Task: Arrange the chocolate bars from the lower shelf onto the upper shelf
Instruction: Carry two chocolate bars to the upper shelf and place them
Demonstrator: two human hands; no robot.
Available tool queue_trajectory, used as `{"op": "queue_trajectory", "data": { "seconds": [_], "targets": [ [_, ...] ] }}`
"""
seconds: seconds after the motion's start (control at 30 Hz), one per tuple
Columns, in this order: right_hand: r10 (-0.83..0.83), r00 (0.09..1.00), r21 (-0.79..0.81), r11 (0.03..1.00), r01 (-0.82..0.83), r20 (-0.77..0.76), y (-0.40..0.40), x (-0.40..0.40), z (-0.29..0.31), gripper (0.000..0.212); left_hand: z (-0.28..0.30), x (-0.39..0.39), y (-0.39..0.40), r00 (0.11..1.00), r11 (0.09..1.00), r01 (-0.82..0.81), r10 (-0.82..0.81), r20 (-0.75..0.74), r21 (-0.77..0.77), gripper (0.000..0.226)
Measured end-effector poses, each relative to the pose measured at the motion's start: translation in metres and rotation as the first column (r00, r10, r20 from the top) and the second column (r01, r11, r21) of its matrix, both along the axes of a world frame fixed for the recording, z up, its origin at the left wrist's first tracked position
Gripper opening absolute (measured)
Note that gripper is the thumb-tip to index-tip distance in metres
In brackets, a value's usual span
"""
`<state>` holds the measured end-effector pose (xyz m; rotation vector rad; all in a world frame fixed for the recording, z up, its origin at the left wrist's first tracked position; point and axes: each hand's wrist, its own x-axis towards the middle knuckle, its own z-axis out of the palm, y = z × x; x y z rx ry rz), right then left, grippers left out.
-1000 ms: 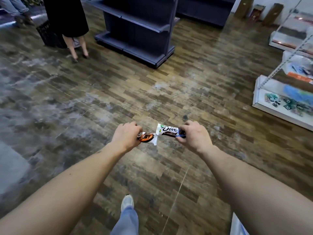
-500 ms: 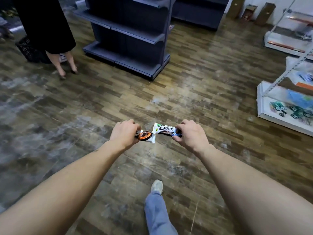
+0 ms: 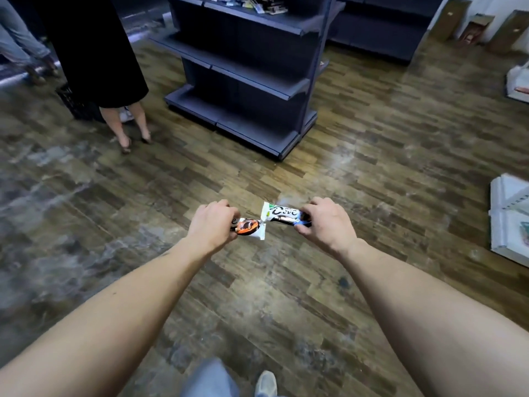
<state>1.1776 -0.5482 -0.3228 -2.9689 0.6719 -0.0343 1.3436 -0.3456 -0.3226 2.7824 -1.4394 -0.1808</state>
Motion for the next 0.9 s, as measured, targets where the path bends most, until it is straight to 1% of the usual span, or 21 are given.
{"op": "queue_trajectory", "data": {
  "seconds": [0.13,0.3,0.33,0.47,0.6,0.77,0.9],
  "targets": [
    [0.003,1.000,0.013,1.000,-0.004,0.021,-0.042,0.068,0.003,0.028,0.000,0.065,-0.040,1.000,1.000,-0.009,0.009,0.005,-0.009,0.039],
    [-0.010,1.000,-0.022,1.000,0.010,-0.014,-0.095,0.159,0.000,0.032,-0.001,0.165,-0.100,1.000,1.000,-0.008,0.007,-0.010,-0.016,0.038],
    [-0.020,1.000,-0.025,0.999,0.019,-0.010,-0.101,0.167,0.002,0.032,0.000,0.174,-0.107,1.000,1.000,0.001,-0.001,-0.008,-0.009,0.038],
    [-0.069,0.998,-0.047,0.996,0.070,0.009,-0.144,0.247,0.012,0.032,0.008,0.263,-0.157,0.999,0.998,0.052,-0.052,0.002,-0.028,0.036],
    [-0.105,0.992,-0.070,0.992,0.110,0.064,-0.188,0.316,0.036,0.030,0.033,0.347,-0.217,0.992,0.993,0.118,-0.116,0.046,-0.027,0.038],
    [-0.171,0.978,-0.083,0.980,0.181,0.116,-0.251,0.382,0.054,0.029,0.051,0.427,-0.291,0.978,0.980,0.193,-0.188,0.094,-0.049,0.039],
    [-0.172,0.977,-0.124,0.974,0.188,0.129,-0.314,0.438,0.060,0.030,0.057,0.486,-0.358,0.958,0.966,0.255,-0.248,0.144,-0.032,0.038]
  ]
}}
